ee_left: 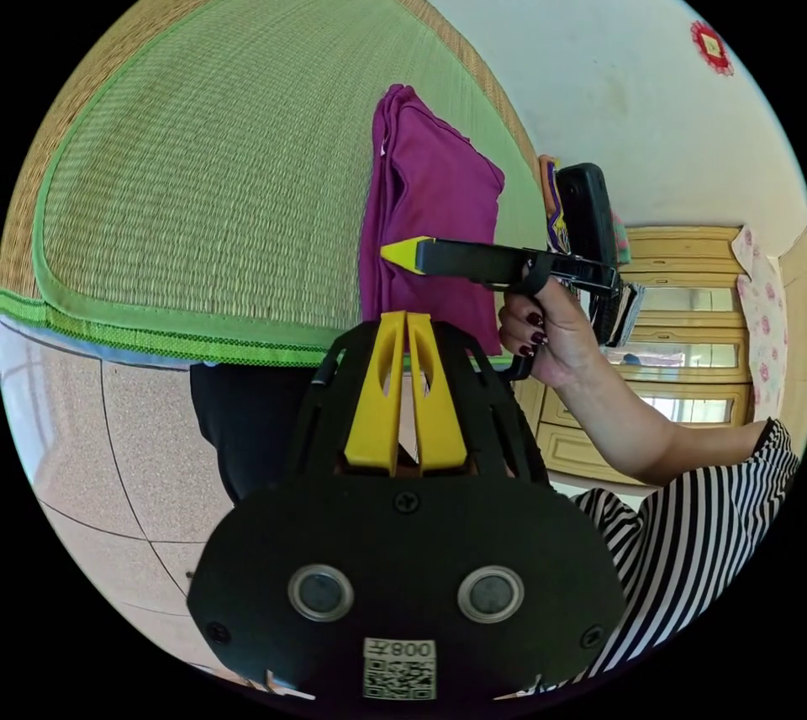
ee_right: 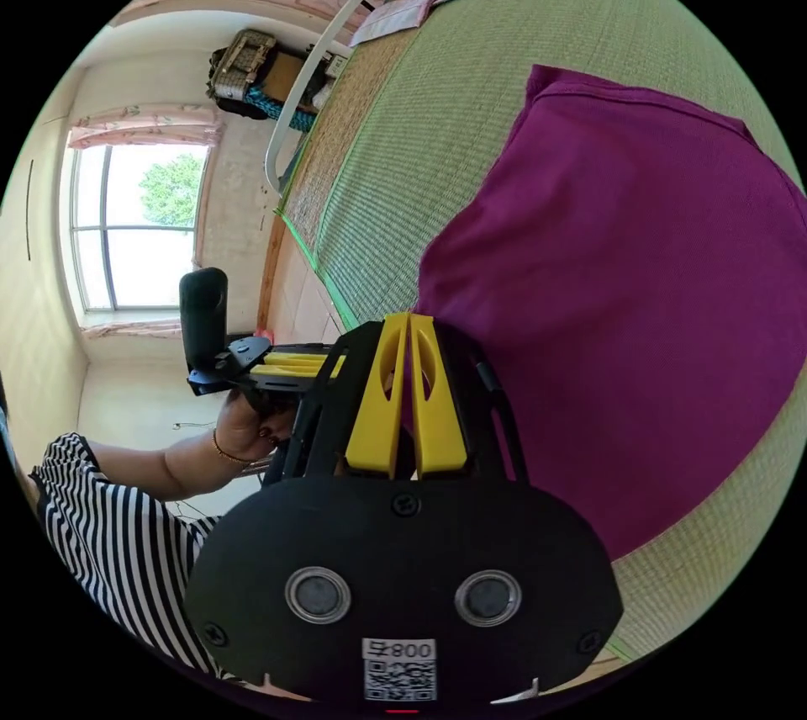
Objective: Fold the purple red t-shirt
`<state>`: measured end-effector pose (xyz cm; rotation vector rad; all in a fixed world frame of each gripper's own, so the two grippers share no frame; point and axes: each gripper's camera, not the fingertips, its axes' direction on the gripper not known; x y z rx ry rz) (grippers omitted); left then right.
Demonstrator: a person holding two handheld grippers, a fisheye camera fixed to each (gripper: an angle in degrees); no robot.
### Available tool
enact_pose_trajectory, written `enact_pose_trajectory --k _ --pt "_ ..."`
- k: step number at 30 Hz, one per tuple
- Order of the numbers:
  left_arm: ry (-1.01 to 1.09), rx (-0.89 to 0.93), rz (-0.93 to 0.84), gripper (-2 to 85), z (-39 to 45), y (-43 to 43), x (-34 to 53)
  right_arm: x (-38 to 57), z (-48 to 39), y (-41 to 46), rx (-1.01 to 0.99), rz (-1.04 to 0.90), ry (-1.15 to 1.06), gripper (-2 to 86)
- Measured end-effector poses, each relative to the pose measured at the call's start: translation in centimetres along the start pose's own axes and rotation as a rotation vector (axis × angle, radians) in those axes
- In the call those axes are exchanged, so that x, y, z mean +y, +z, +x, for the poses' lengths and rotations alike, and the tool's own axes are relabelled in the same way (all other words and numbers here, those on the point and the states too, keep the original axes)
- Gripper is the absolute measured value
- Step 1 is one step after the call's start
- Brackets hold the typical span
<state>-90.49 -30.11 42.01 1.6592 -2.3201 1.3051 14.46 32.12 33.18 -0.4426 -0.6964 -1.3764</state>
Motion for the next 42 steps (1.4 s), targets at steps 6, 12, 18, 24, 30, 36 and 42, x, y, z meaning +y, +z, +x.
enact_pose_trajectory --k 6,12,18,24,30,36,42 --pt "0.016 -0.013 0.005 0.1 1.3 0.2 0.2 3.2 0.8 -1.0 0.000 0.043 0.020 0.0" --pt "0.007 -0.037 -0.024 0.1 1.8 1.3 -0.1 6.4 2.8 -0.2 -0.006 0.029 0.090 0.0" --pt "0.029 -0.052 0.033 0.1 3.5 0.2 0.4 5.7 1.8 0.0 -0.036 0.056 0.024 0.0" --pt "0.090 -0.026 0.093 0.1 5.6 -0.5 -1.1 7.0 2.1 -0.7 -0.016 0.097 0.018 0.0" --pt "0.193 -0.116 0.007 0.1 7.9 2.9 -6.2 8.6 3.9 -0.4 -0.030 0.121 0.084 0.0" --pt "0.157 -0.219 -0.014 0.1 6.2 3.9 -8.7 8.0 4.7 0.5 -0.034 0.132 0.110 0.0" --pt "0.146 -0.200 0.043 0.1 6.5 2.4 -8.6 6.8 4.5 2.4 -0.026 0.061 0.081 0.0"
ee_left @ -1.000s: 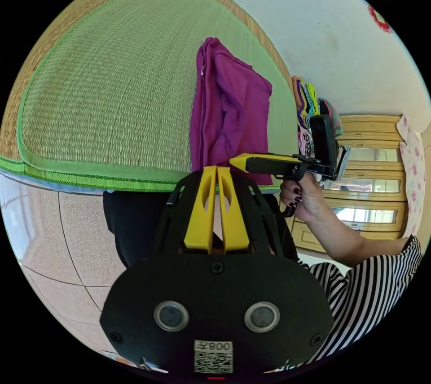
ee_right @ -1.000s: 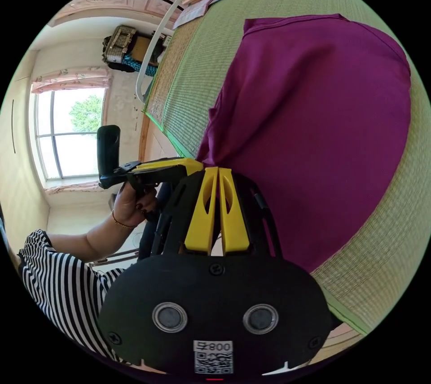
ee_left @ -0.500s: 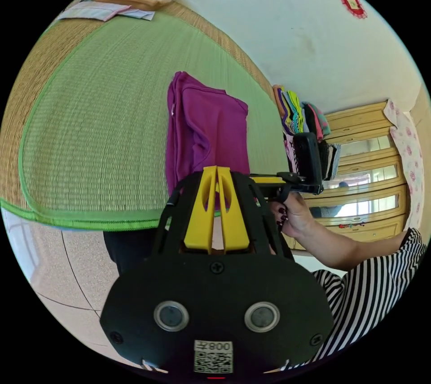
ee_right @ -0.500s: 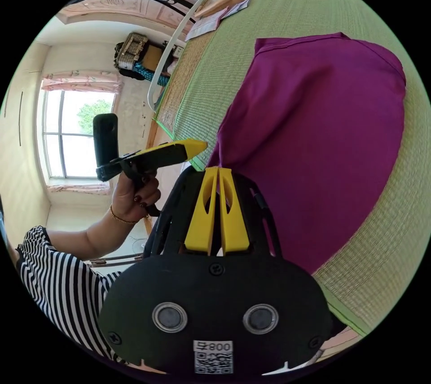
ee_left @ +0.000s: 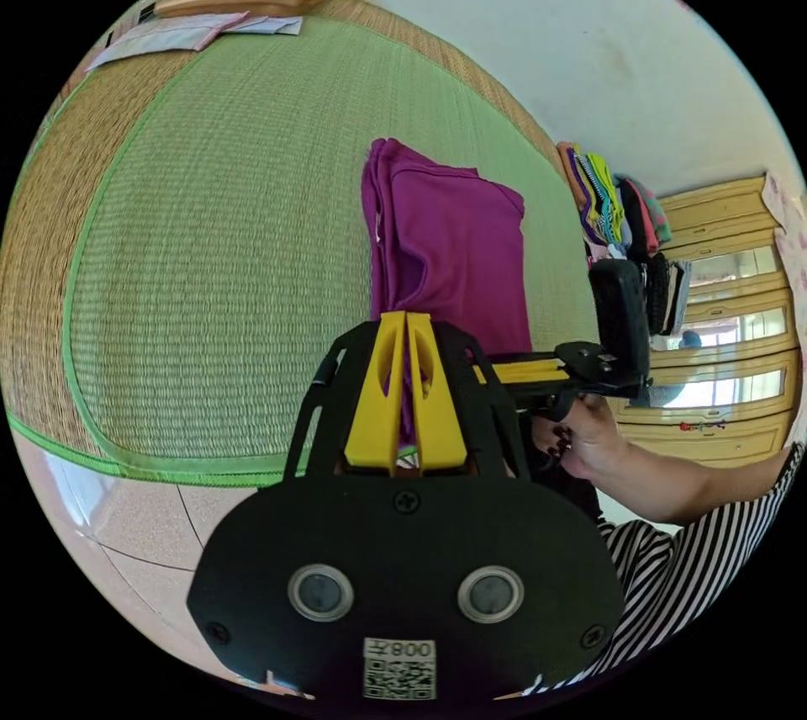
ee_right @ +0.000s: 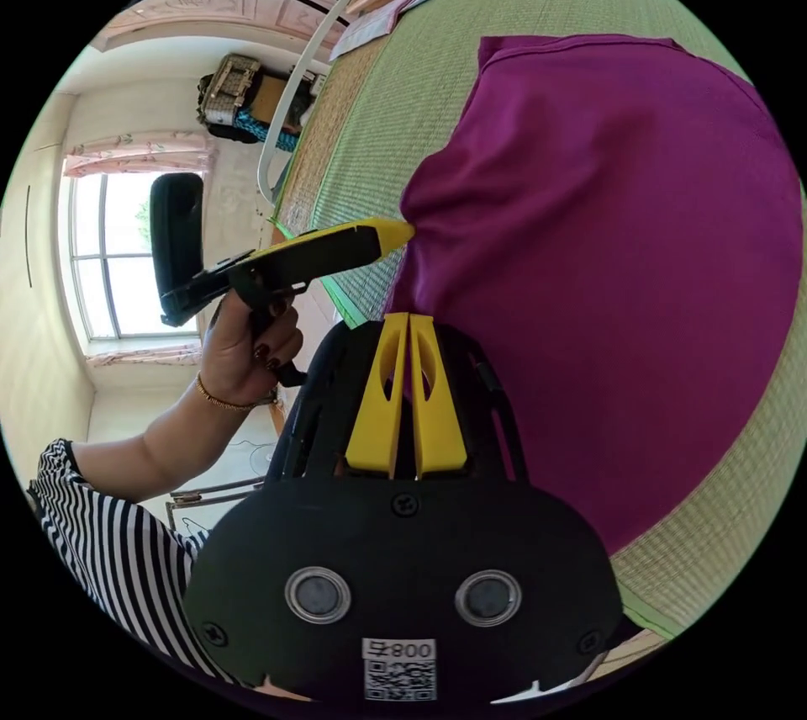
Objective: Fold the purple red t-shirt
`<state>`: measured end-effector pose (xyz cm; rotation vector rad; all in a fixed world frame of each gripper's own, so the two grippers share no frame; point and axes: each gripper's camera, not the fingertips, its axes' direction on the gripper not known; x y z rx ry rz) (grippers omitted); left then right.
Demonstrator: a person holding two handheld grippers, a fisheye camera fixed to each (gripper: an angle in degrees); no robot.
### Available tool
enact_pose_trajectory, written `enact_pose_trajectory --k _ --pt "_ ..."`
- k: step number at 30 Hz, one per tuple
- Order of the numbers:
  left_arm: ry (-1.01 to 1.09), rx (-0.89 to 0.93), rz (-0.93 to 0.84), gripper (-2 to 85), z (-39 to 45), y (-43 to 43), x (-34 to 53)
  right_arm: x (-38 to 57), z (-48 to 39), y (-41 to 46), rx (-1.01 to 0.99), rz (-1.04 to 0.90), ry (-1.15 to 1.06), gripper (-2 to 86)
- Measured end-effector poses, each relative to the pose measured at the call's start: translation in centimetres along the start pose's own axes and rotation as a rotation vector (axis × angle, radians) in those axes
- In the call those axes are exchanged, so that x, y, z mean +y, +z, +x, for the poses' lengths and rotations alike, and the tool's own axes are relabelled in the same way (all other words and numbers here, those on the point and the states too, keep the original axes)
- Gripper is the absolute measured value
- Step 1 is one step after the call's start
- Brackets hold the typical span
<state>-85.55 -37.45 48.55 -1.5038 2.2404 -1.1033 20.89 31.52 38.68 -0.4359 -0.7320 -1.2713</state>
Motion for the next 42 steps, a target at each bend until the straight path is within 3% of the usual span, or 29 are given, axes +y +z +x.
enact_pose_trajectory --k 5,10,22,27,32,42 --pt "0.050 0.042 0.033 0.1 1.7 0.2 -1.8 0.4 0.8 -0.1 -0.039 0.013 0.020 0.0" --pt "0.014 -0.055 -0.027 0.1 0.4 2.8 -4.5 1.1 0.5 -0.3 -0.013 0.003 0.003 0.0" --pt "-0.065 0.149 0.112 0.1 -1.4 1.6 -5.3 3.8 1.6 -0.8 -0.092 0.007 0.019 0.1" --pt "-0.009 0.038 0.007 0.0 -0.6 5.6 -9.9 4.4 1.4 -1.3 -0.079 -0.007 0.006 0.0" --pt "-0.014 0.008 0.016 0.1 -1.5 7.0 -12.3 5.3 1.3 -1.8 -0.079 -0.009 -0.003 0.0" --pt "-0.051 0.080 0.119 0.1 -2.5 7.0 -8.5 7.9 1.6 -3.8 -0.124 0.037 0.025 0.0"
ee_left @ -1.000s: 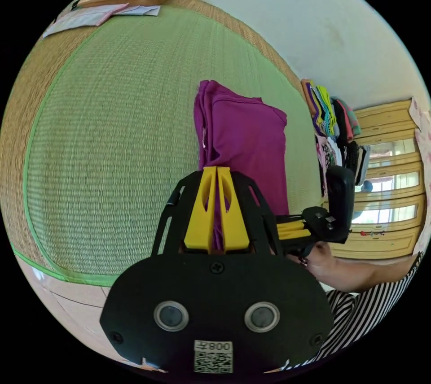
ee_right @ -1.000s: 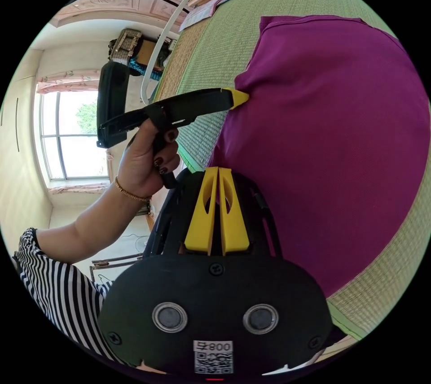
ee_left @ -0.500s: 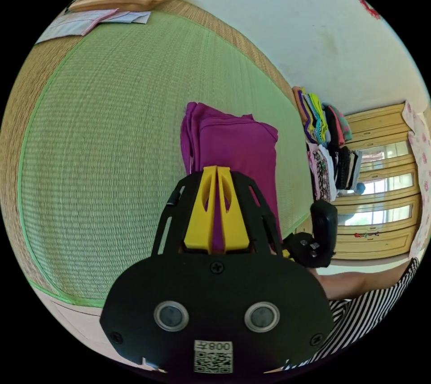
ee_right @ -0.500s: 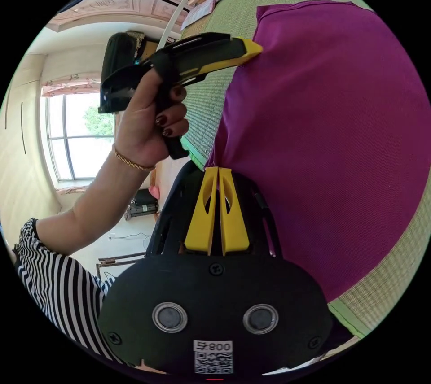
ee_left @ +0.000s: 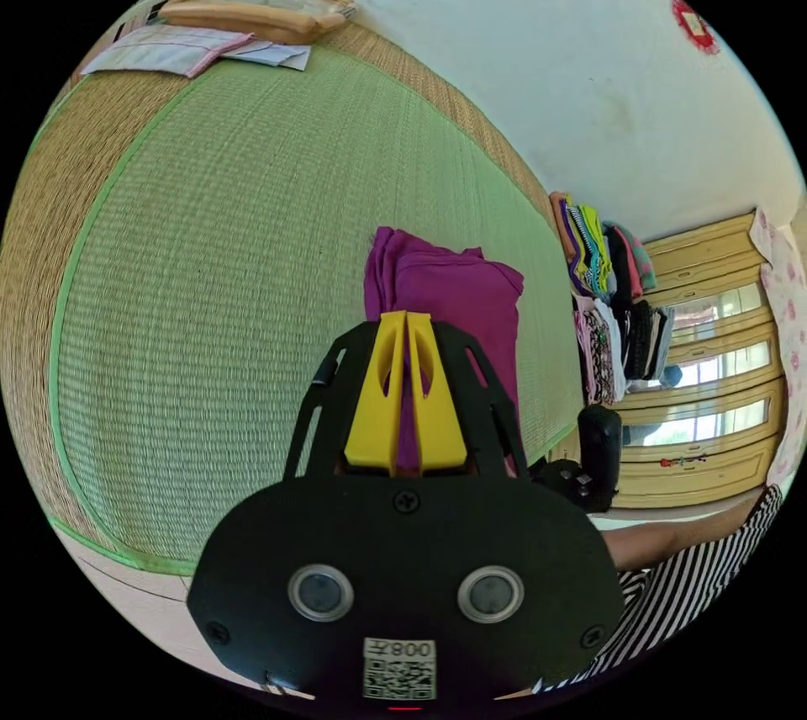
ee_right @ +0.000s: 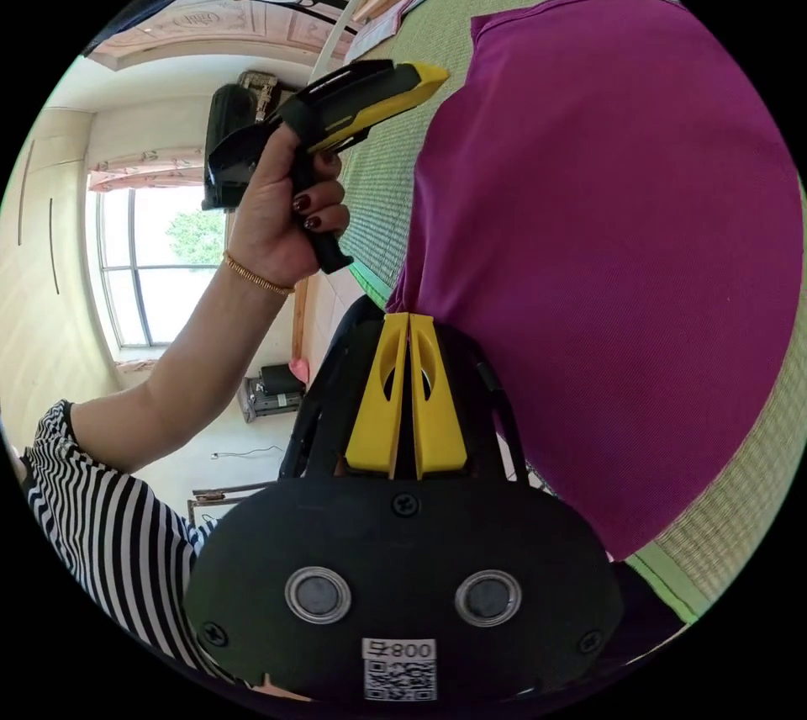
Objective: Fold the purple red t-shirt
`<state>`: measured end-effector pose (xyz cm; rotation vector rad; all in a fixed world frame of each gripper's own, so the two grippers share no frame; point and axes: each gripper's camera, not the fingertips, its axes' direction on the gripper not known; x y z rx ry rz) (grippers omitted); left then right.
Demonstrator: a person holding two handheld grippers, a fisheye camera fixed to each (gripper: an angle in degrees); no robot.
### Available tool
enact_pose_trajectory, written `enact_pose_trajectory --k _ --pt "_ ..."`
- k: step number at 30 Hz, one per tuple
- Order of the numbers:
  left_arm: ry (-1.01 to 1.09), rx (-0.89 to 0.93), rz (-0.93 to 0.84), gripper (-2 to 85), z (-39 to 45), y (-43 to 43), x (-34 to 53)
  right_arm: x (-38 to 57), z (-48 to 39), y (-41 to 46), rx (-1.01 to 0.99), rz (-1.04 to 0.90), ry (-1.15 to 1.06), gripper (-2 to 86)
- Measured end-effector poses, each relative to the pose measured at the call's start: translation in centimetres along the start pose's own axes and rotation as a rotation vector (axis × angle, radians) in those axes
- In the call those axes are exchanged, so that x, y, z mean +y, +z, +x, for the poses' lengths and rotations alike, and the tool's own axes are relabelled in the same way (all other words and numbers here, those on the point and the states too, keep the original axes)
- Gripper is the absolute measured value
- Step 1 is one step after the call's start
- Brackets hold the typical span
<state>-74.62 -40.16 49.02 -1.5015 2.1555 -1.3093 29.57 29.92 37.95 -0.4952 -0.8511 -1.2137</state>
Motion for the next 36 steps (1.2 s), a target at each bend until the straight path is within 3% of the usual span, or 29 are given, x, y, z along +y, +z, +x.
enact_pose_trajectory --k 7,11,19,23,29,36 --pt "0.009 0.113 -0.049 0.1 0.5 0.9 7.7 1.7 0.5 -1.1 -0.083 0.049 0.065 0.0" --pt "0.020 -0.012 -0.186 0.1 0.8 4.3 11.2 2.5 0.3 -1.4 -0.101 0.051 0.083 0.1" --pt "0.085 -0.053 -0.145 0.1 2.4 5.7 13.6 4.2 -0.6 -3.1 -0.093 0.046 0.084 0.1" --pt "0.129 -0.169 -0.274 0.2 2.6 9.5 15.9 5.2 -1.0 -3.6 -0.113 0.041 0.092 0.1" --pt "0.126 -0.124 -0.222 0.4 3.0 10.9 18.8 8.2 -1.3 -7.4 -0.094 0.064 0.068 0.3" --pt "0.262 -0.022 -0.306 1.9 7.4 17.1 23.5 14.5 1.2 -13.0 -0.009 0.180 0.188 1.9"
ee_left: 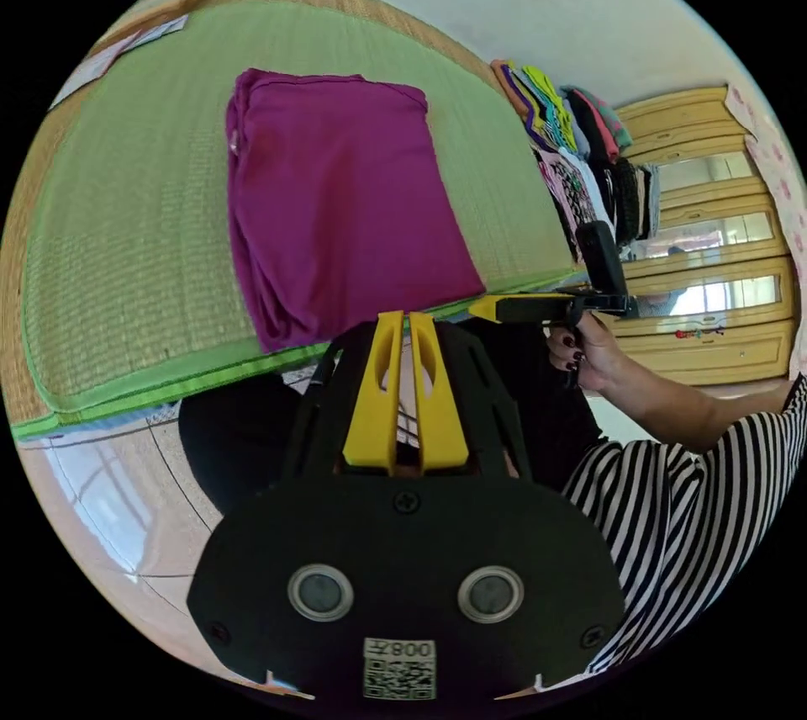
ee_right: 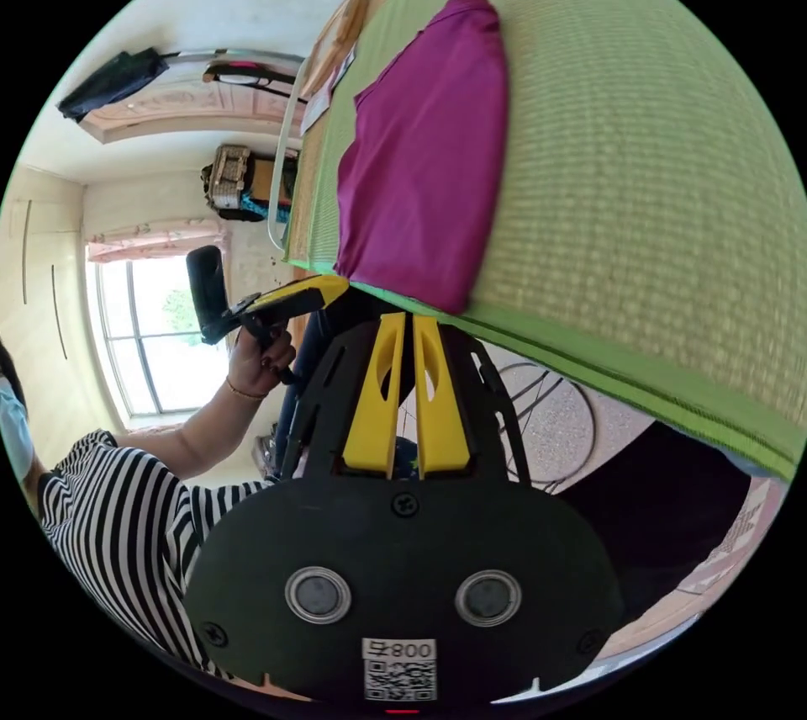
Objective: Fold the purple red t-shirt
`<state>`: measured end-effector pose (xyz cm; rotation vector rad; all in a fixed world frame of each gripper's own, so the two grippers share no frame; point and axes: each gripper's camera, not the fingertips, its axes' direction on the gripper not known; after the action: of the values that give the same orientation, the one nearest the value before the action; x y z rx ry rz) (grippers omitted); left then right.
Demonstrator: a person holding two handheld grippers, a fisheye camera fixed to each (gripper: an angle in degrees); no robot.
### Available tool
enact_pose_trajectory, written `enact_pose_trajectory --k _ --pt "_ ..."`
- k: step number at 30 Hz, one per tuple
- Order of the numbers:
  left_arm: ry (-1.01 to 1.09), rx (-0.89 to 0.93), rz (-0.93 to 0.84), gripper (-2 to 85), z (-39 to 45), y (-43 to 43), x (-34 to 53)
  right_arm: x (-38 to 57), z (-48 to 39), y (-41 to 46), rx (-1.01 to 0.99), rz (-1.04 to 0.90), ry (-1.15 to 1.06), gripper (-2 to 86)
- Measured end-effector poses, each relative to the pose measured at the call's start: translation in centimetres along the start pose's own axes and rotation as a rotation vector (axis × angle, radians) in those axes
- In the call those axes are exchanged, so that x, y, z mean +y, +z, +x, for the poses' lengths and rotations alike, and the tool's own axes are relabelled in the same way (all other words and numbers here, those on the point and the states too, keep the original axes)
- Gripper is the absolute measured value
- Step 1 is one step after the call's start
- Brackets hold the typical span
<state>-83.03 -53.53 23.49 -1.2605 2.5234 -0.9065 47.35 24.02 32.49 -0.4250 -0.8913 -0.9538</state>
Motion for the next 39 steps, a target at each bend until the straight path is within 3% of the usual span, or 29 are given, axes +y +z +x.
enact_pose_trajectory --k 12,25,39 --pt "0.335 -0.235 -0.123 3.8 9.5 12.9 0.0 2.5 1.9 -4.8 -0.079 0.137 0.126 6.4" --pt "0.411 -0.389 -0.125 2.8 11.6 17.2 3.4 3.1 1.8 -6.4 -0.156 0.139 0.158 7.0" --pt "0.343 -0.299 -0.054 1.0 10.2 13.4 5.3 3.2 1.3 -8.2 -0.284 0.158 0.190 7.0"
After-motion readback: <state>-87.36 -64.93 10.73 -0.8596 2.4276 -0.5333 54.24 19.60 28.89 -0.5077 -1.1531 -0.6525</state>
